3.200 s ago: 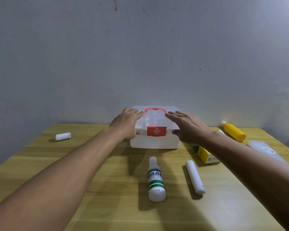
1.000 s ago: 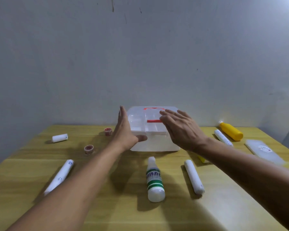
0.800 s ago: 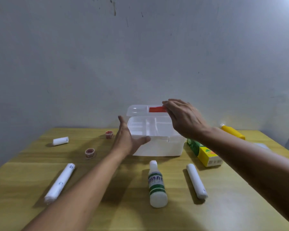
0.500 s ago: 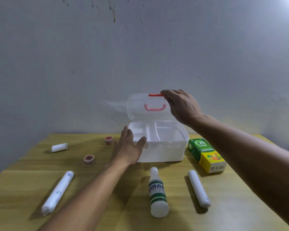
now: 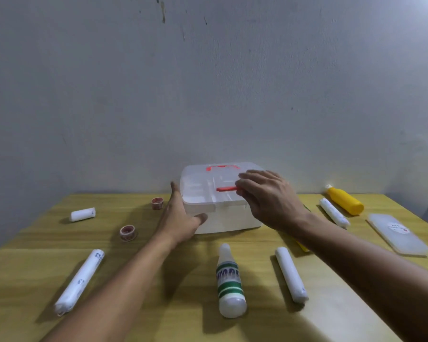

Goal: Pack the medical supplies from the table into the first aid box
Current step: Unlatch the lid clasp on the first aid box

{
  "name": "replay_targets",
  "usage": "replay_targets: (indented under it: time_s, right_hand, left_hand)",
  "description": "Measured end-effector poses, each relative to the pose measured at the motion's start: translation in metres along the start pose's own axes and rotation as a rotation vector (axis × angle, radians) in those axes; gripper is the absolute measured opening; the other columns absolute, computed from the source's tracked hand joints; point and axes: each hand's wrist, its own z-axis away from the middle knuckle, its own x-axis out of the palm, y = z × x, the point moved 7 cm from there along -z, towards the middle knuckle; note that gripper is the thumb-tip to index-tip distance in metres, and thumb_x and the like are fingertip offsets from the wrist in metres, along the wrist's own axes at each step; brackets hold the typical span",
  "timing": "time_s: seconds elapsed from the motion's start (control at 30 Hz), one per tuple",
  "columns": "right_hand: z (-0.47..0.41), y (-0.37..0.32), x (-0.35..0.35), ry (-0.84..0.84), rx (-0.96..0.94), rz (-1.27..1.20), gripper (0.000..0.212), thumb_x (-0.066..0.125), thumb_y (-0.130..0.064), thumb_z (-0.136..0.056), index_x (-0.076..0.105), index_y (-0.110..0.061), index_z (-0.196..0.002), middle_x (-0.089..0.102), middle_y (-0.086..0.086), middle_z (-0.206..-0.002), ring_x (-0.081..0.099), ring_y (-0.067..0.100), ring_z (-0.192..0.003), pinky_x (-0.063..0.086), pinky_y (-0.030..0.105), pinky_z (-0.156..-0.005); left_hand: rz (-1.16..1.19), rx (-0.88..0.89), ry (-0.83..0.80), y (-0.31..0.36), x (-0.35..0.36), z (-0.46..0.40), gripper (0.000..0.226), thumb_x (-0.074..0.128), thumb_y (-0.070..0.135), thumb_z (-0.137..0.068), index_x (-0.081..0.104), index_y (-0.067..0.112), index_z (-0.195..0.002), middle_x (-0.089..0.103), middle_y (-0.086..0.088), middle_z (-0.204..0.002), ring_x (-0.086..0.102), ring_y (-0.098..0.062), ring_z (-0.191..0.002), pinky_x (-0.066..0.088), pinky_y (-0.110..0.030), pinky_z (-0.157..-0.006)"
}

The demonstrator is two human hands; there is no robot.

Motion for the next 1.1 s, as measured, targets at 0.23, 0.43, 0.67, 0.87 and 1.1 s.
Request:
replay_targets:
  time_s: [0.23, 0.43, 0.67, 0.87, 1.1]
  right_hand:
    - [-0.038, 0.013, -0.025, 0.121, 0.045, -0.058, 0.023, 0.053, -0.026, -0.095, 0.071, -0.013, -0.102, 0.075, 0.006, -0.096, 0.068, 0.027, -0.082, 0.057, 0.041, -0.066]
    - [-0.068, 0.015, -0.030, 0.086, 0.139, -0.068, 0.028, 0.049, -0.029, -0.097, 0.072, -0.013, -0.101, 0.073, 0.006, -0.098, 0.066, 0.027, -0.081, 0.057, 0.041, -0.068]
    - [0.012, -0.016, 0.009, -0.035, -0.031, 0.037, 0.020, 0.056, -0.027, -0.090, 0.071, -0.015, -0.096, 0.070, 0.009, -0.116, 0.064, 0.030, -0.110, 0.054, 0.044, -0.084]
    - [0.026, -0.018, 0.020, -0.070, -0.030, 0.109, 0.042, 0.074, -0.034, -0.079, 0.064, -0.014, -0.115, 0.060, 0.014, -0.133, 0.054, 0.034, -0.125, 0.046, 0.052, -0.100]
    - [0.056, -0.014, 0.013, -0.223, 0.025, 0.107, 0.059, 0.059, -0.035, -0.090, 0.040, -0.017, -0.143, 0.028, 0.013, -0.157, 0.021, 0.032, -0.146, 0.023, 0.052, -0.116]
  left_hand:
    - [-0.078, -0.026, -0.015, 0.008, 0.001, 0.001, 0.089, 0.060, 0.052, -0.085, 0.011, 0.021, -0.153, 0.040, -0.013, -0.150, 0.041, -0.034, -0.135, 0.041, -0.049, -0.106]
    - [-0.044, -0.051, -0.041, 0.005, -0.005, -0.008, 0.092, 0.060, 0.060, -0.068, 0.033, 0.017, -0.144, 0.053, -0.010, -0.139, 0.051, -0.032, -0.125, 0.047, -0.051, -0.100]
    - [0.104, -0.006, 0.000, -0.002, -0.016, -0.007, 0.080, 0.075, 0.023, -0.080, 0.033, 0.006, -0.146, 0.044, -0.005, -0.148, 0.043, -0.019, -0.134, 0.035, -0.038, -0.112]
    - [-0.019, 0.032, -0.008, 0.003, -0.018, 0.001, 0.092, 0.078, 0.012, -0.072, 0.029, 0.015, -0.149, 0.047, -0.007, -0.146, 0.043, -0.024, -0.134, 0.039, -0.038, -0.110]
    - [-0.354, 0.358, 0.186, 0.068, -0.007, 0.031, 0.064, 0.048, 0.006, -0.074, 0.043, 0.008, -0.137, 0.043, -0.014, -0.146, 0.037, -0.034, -0.137, 0.031, -0.049, -0.113]
